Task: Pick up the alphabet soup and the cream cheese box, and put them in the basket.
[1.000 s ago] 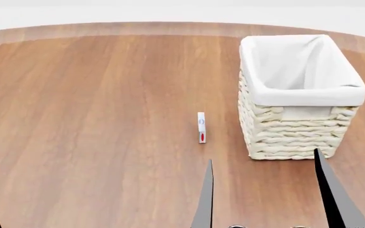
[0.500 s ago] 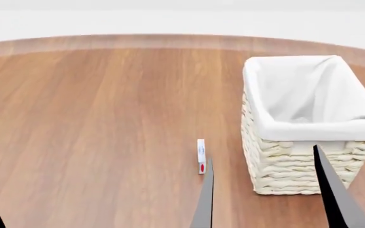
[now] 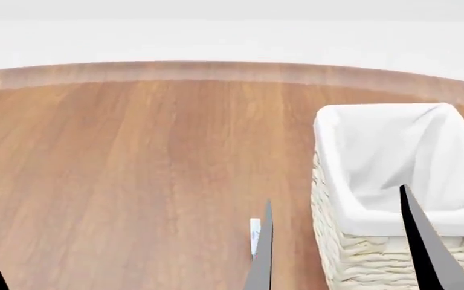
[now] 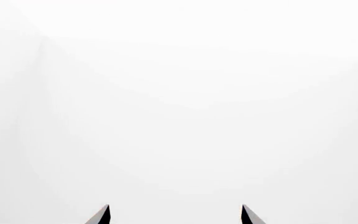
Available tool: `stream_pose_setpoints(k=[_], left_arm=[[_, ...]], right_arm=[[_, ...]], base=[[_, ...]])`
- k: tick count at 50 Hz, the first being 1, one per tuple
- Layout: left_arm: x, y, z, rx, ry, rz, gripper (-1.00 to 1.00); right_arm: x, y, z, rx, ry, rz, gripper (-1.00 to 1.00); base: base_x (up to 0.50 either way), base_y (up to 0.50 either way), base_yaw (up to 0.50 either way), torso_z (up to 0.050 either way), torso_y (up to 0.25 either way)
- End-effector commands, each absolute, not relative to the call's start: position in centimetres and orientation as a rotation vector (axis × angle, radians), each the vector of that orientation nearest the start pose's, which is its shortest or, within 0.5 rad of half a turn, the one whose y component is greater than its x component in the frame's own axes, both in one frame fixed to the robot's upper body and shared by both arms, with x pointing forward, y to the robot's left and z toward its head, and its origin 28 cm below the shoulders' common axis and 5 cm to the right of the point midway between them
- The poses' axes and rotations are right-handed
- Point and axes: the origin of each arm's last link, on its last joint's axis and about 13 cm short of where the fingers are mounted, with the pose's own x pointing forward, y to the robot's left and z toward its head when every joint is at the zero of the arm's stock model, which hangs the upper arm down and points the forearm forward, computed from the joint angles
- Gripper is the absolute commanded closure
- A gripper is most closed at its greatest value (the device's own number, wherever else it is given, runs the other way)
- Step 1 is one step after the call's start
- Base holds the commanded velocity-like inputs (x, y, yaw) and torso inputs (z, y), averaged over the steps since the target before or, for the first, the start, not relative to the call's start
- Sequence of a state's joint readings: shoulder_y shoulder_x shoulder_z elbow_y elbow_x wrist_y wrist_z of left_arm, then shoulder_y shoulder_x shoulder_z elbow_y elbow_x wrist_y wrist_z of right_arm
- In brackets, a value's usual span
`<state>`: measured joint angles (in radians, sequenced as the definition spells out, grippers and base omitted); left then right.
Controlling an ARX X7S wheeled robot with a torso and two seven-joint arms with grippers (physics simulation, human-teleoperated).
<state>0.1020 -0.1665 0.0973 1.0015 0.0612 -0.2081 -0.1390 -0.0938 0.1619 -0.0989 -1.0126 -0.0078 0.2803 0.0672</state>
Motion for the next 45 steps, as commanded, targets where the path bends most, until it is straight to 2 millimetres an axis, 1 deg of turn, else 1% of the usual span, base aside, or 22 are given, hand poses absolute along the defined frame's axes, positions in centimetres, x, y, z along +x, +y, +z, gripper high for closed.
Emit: stream_pose_setpoints(k=[1, 5, 7, 8, 11, 14, 19, 20, 22, 27, 30, 31, 35, 37, 45], left_arm=[[14.2, 20.6, 18.0, 0.118, -0.695, 0.001, -1.0], [14.2, 20.6, 17.9, 0.119, -0.694, -0.001, -1.0], [14.2, 20.5, 18.0, 0.119, -0.694, -0.001, -1.0], [14.2, 20.6, 17.9, 0.12, -0.694, 0.001, -1.0], [14.4, 20.5, 17.6, 0.12, -0.685, -0.002, -1.0], [14.6, 20.5, 17.3, 0.123, -0.669, -0.005, -1.0], [14.8, 20.5, 17.4, 0.128, -0.665, 0.0, -1.0], [14.8, 20.5, 17.3, 0.13, -0.661, 0.0, -1.0], [14.8, 20.4, 17.2, 0.134, -0.657, 0.0, -1.0], [15.0, 20.5, 17.0, 0.134, -0.646, 0.005, -1.0], [15.0, 20.4, 16.9, 0.135, -0.642, 0.004, -1.0], [15.0, 20.4, 16.9, 0.135, -0.643, 0.004, -1.0], [15.0, 20.4, 16.9, 0.135, -0.64, 0.005, -1.0], [15.0, 20.4, 16.9, 0.134, -0.641, 0.005, -1.0], [15.2, 20.5, 16.6, 0.138, -0.631, 0.009, -1.0]], right_arm=[[14.3, -9.7, 17.9, -0.092, -0.631, 0.088, -1.0], [14.3, -9.7, 18.0, -0.089, -0.633, 0.088, -1.0], [14.3, -9.7, 17.6, -0.091, -0.63, 0.088, -1.0], [14.3, -9.7, 17.8, -0.092, -0.634, 0.089, -1.0], [14.5, -9.8, 17.4, -0.084, -0.634, 0.078, -1.0], [14.7, -9.7, 17.2, -0.078, -0.631, 0.075, -1.0], [14.8, -9.8, 17.5, -0.074, -0.631, 0.075, -1.0], [14.7, -9.8, 17.2, -0.071, -0.626, 0.074, -1.0], [14.7, -9.8, 17.2, -0.073, -0.627, 0.074, -1.0], [14.7, -9.8, 17.5, -0.07, -0.625, 0.077, -1.0], [14.7, -9.8, 17.3, -0.068, -0.624, 0.077, -1.0], [14.7, -9.8, 17.6, -0.068, -0.625, 0.077, -1.0], [14.7, -9.8, 17.2, -0.069, -0.622, 0.077, -1.0], [14.7, -9.8, 17.5, -0.067, -0.624, 0.077, -1.0], [14.8, -9.8, 17.0, -0.065, -0.617, 0.079, -1.0]], base=[[0.32, 0.0, 0.0, 0.0, 0.0], [0.32, 0.0, 0.0, 0.0, 0.0], [0.32, 0.0, 0.0, 0.0, 0.0], [0.32, 0.0, 0.0, 0.0, 0.0], [0.28, 0.0, 0.0, 0.0, 0.004], [0.0, 0.0, 0.0, 0.0, 0.0], [0.0, 0.0, 0.0, 0.0, 0.0], [0.0, 0.0, 0.0, 0.0, 0.0], [0.0, 0.0, 0.0, 0.0, 0.0], [0.0, 0.0, 0.0, 0.0, -0.109], [0.0, 0.0, 0.0, 0.0, -0.131], [0.0, 0.0, 0.0, 0.0, -0.133], [0.0, 0.0, 0.0, 0.0, -0.132], [0.0, 0.0, 0.0, 0.0, -0.131], [0.0, 0.0, 0.0, 0.0, -0.131]])
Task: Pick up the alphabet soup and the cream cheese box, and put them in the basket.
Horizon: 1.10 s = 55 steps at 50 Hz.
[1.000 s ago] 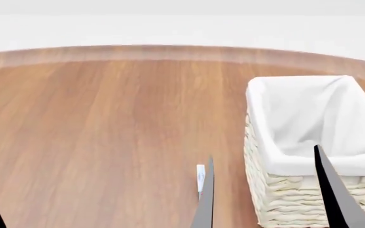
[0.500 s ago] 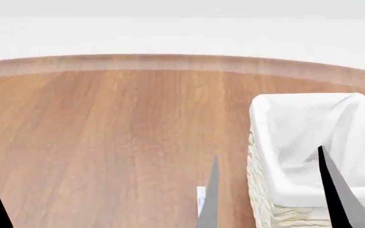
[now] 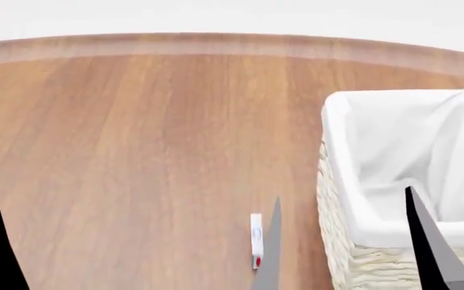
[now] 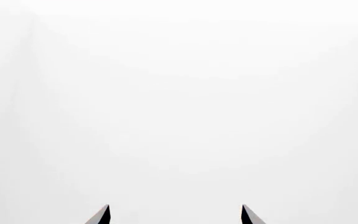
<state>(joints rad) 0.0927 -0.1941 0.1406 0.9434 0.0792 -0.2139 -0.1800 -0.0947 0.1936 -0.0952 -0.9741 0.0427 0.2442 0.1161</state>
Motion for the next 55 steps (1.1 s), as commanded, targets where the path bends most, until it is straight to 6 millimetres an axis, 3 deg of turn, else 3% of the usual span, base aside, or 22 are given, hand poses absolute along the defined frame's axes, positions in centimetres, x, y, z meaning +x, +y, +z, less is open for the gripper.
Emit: stream_pose_setpoints(k=[1, 55], left_arm=[[15.33, 20.47, 16.51, 0.139, -0.628, 0.011, -1.0], [15.21, 20.66, 16.66, 0.146, -0.634, 0.024, -1.0]], right_arm=[[14.85, -9.85, 16.97, -0.063, -0.614, 0.077, -1.0], [14.89, -9.72, 17.44, -0.058, -0.612, 0.087, -1.0]], base=[[0.0, 0.0, 0.0, 0.0, -0.131], [0.0, 0.0, 0.0, 0.0, -0.132]])
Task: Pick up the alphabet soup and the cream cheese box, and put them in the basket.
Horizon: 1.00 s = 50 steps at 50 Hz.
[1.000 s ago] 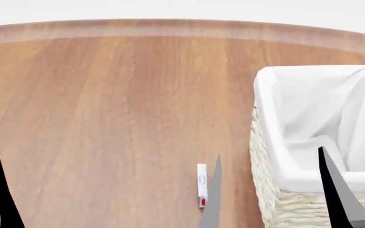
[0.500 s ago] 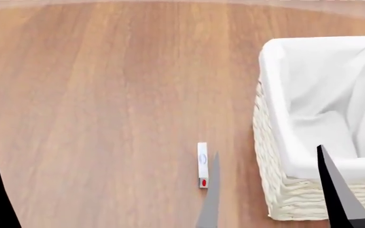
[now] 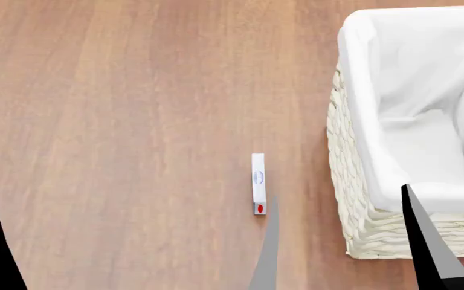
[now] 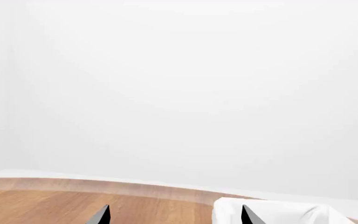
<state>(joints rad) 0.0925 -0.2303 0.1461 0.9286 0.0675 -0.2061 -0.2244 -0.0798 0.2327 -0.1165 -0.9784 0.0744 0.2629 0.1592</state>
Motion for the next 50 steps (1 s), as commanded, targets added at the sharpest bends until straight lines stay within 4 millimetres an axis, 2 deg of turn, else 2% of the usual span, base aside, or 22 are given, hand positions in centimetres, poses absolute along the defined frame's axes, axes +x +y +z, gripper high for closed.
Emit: stream_pose_setpoints(k=[1, 15, 35, 50], left_arm=[[15.21, 20.66, 16.66, 0.146, -0.634, 0.024, -1.0], [15.21, 20.62, 16.73, 0.145, -0.64, 0.022, -1.0], [15.22, 20.62, 16.55, 0.138, -0.645, 0.027, -1.0], [15.28, 20.55, 16.47, 0.128, -0.645, 0.015, -1.0]], right_arm=[[14.92, -9.73, 17.48, -0.06, -0.61, 0.086, -1.0], [14.94, -9.74, 17.3, -0.064, -0.609, 0.085, -1.0], [15.03, -9.7, 17.31, -0.067, -0.593, 0.085, -1.0], [15.03, -9.66, 16.92, -0.073, -0.595, 0.087, -1.0]], base=[[0.0, 0.0, 0.0, 0.0, -0.129], [0.0, 0.0, 0.0, 0.0, -0.132], [0.0, 0.0, -0.01, 0.0, 0.0], [0.0, 0.0, -0.21, 0.0, 0.0]])
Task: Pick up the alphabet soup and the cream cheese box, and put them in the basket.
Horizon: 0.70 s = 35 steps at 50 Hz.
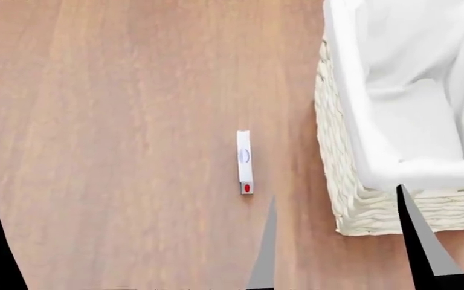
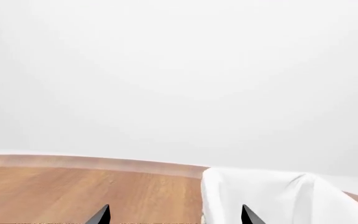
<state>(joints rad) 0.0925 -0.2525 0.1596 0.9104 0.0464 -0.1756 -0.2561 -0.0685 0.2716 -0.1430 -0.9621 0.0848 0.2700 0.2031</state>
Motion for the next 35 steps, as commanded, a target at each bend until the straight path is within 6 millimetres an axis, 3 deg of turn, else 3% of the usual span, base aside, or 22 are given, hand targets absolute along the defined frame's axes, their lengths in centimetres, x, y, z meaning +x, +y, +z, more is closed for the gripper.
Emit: stream_pose_setpoints(k=[1, 35], left_arm=[[15.3, 20.55, 16.45, 0.127, -0.645, 0.018, -1.0], [15.23, 20.61, 16.42, 0.129, -0.628, 0.023, -1.0]], right_arm=[[15.03, -9.66, 16.92, -0.073, -0.595, 0.087, -1.0], [14.78, -9.5, 17.05, -0.084, -0.6, 0.094, -1.0]], base=[[0.0, 0.0, -0.22, 0.0, 0.0], [0.0, 0.0, -0.21, 0.0, 0.0]])
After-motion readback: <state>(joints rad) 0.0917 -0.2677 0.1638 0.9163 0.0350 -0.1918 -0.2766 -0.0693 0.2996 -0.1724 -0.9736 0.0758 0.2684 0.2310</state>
